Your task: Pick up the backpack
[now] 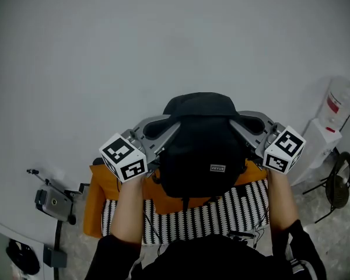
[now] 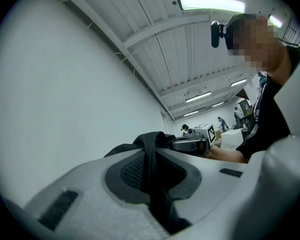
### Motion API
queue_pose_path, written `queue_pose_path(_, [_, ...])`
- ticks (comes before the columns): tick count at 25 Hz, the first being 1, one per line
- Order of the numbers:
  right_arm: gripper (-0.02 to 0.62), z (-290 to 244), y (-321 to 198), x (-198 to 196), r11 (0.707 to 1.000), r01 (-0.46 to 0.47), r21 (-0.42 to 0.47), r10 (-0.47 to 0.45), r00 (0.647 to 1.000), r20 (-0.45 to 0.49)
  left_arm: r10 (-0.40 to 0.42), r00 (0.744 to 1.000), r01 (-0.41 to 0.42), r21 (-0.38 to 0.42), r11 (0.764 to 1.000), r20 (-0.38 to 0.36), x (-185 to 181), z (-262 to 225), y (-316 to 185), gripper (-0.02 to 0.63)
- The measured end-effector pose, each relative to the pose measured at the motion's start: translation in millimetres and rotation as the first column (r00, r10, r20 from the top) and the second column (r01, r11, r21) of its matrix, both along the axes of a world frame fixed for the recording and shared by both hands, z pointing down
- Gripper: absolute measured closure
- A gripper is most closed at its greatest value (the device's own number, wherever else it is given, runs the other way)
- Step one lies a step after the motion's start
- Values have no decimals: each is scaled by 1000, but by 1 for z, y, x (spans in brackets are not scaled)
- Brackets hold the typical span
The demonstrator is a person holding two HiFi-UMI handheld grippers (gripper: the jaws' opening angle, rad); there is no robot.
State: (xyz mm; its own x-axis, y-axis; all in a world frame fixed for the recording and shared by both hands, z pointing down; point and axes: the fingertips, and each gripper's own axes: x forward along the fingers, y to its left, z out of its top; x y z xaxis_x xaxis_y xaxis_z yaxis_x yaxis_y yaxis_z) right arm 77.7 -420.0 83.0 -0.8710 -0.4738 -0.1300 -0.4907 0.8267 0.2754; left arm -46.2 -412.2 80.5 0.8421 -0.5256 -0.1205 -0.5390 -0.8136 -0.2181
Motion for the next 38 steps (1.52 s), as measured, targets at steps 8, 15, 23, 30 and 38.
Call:
queue_pose_path(8, [545,-24,4,-1,999,6,34,-6,1000,15,8,1000,-9,27,1000,19,-1,-26,3,556])
queue_pose_path(15, [545,-23,11,0,999,22,32,-23,999,29,15,1000,-15,25,1000,9,1,-28,8,557])
queue_pose_path(23, [545,-23,12,13,999,9,37,-10,999,33,40,999,-41,35,999,31,14,-26,8,556])
queue_pose_path(30, [546,-19,11,26,999,2,33,-3,999,32,47,998,-48,22,999,33,28,-23,5,557])
queue_pose_path(38, [548,-14,11,34,1000,10,23,-11,999,39,43,998,-45,23,999,47,36,-19,5,555])
